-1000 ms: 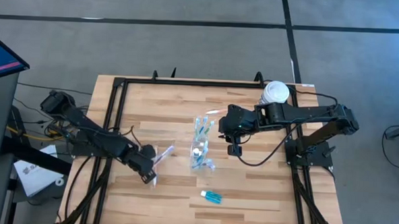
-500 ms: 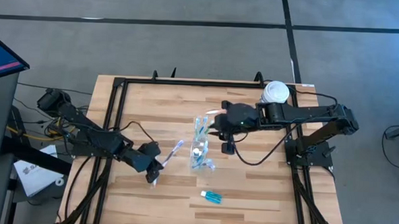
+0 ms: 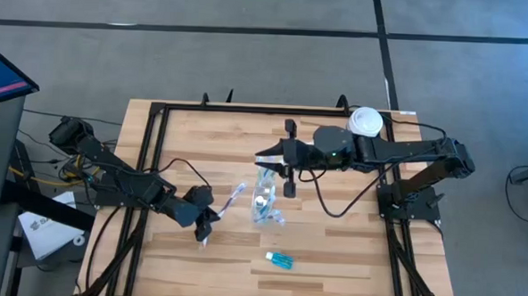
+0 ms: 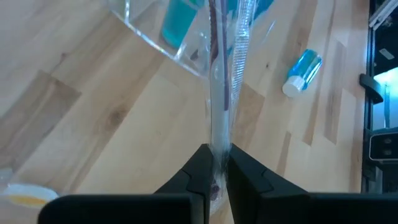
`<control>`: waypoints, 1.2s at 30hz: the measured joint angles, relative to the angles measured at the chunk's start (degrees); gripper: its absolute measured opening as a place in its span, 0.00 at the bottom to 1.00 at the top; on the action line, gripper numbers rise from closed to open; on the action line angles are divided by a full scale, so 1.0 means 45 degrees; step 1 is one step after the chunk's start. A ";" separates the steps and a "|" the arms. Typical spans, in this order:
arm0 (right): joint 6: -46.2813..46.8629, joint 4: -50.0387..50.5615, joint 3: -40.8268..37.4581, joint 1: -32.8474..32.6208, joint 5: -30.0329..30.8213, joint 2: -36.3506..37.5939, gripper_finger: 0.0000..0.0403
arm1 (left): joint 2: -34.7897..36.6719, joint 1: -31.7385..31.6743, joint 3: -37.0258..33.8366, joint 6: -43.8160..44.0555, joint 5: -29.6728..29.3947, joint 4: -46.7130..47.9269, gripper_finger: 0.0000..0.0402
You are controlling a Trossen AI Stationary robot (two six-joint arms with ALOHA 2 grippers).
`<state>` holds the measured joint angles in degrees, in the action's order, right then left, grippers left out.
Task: Pick & Place toothbrushing station
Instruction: Put the violet toothbrush into the transparent organizer
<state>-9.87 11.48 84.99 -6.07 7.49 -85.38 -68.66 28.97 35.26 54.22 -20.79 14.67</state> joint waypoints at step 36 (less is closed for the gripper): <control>0.2535 0.0293 0.0000 0.0020 -0.0025 0.0000 0.22 | 0.0005 -0.1956 0.0020 -0.9458 -0.2488 -0.9327 0.06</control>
<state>1.54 12.80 84.99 -5.98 7.38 -85.38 -68.64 20.17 35.35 11.66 -31.99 -27.30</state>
